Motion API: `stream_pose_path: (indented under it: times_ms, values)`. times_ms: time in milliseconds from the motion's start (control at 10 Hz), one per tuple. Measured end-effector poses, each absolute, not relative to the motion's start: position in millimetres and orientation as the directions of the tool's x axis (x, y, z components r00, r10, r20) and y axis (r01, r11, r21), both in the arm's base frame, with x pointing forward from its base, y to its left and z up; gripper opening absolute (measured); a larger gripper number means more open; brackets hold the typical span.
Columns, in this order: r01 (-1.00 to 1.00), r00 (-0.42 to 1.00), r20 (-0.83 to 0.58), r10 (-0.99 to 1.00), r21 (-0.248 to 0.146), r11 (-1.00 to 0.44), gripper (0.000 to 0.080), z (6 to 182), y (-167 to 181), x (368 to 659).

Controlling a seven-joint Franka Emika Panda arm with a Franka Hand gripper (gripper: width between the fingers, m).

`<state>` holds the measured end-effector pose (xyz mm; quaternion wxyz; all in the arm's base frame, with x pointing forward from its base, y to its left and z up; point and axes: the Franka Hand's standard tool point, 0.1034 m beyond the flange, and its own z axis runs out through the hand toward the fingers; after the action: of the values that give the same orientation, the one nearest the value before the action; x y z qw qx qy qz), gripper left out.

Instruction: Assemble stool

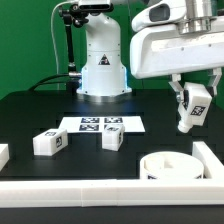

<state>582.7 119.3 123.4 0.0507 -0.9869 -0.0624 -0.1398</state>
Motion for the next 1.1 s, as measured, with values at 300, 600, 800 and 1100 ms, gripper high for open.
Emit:
stream_pose_path:
  times_ms: [300,600,800,1100]
  values:
    - [0.142,0.888,0.450,0.092,-0.080,-0.987,0.0328,121.6,118.4,581.8]
    - [0.167,0.868,0.481,0.119,-0.057,-0.984,0.0328,133.4,103.9,605.3]
    - [0.165,0.866,0.487,0.115,-0.060,-0.984,0.0328,133.7,102.5,609.6]
    - [0.164,0.861,0.496,0.113,-0.060,-0.985,0.0328,133.4,102.1,610.5]
